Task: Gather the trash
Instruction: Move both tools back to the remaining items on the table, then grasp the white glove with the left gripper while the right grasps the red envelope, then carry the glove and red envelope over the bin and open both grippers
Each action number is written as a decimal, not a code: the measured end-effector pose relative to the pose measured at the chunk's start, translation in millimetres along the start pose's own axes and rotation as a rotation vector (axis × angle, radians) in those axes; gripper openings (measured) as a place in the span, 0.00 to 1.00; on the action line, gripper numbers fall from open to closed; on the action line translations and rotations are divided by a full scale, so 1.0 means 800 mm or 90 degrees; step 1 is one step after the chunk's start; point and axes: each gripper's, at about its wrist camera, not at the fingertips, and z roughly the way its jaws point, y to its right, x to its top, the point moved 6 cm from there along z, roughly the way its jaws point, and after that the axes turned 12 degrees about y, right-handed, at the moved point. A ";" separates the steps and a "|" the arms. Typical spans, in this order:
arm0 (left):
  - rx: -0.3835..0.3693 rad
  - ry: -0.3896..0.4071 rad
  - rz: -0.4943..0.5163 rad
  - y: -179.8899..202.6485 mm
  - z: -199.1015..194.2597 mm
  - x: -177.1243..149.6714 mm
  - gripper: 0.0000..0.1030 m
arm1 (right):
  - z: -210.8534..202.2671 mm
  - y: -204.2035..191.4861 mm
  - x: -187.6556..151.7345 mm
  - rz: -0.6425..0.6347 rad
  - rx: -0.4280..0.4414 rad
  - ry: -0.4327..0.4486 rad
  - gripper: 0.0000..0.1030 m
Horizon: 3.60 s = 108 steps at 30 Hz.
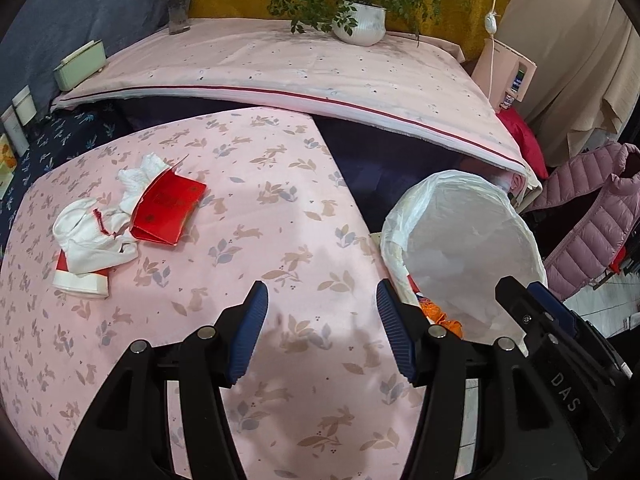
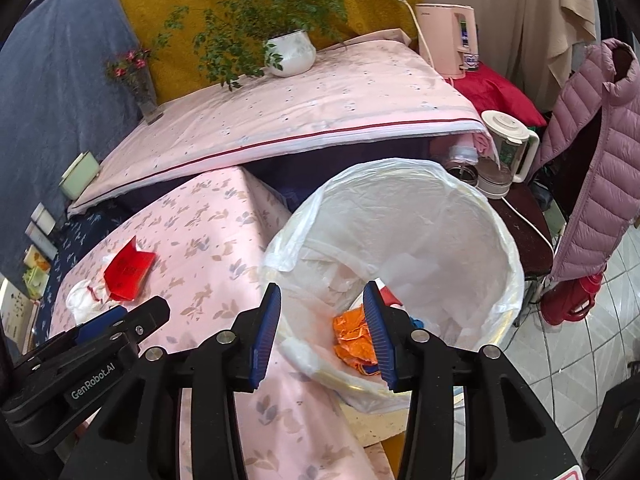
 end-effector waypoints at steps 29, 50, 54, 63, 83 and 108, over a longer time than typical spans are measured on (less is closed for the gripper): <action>0.156 0.031 -0.150 -0.242 -0.036 -0.018 0.72 | 0.019 -0.196 -0.046 -0.110 0.132 -0.063 0.47; 0.127 0.036 -0.143 -0.328 0.049 0.025 0.61 | 0.140 -0.334 -0.044 -0.090 0.183 -0.107 0.48; 0.119 0.030 -0.143 -0.328 0.061 0.020 0.45 | 0.160 -0.338 -0.057 -0.092 0.182 -0.133 0.33; 0.086 0.039 -0.128 -0.305 0.042 0.024 0.06 | 0.147 -0.320 -0.070 -0.081 0.192 -0.142 0.02; 0.028 0.068 -0.049 -0.149 -0.024 0.024 0.05 | 0.046 -0.197 -0.035 -0.026 0.170 -0.071 0.02; -0.094 0.041 0.074 0.082 -0.009 0.019 0.05 | 0.006 0.033 0.003 0.105 0.049 -0.011 0.02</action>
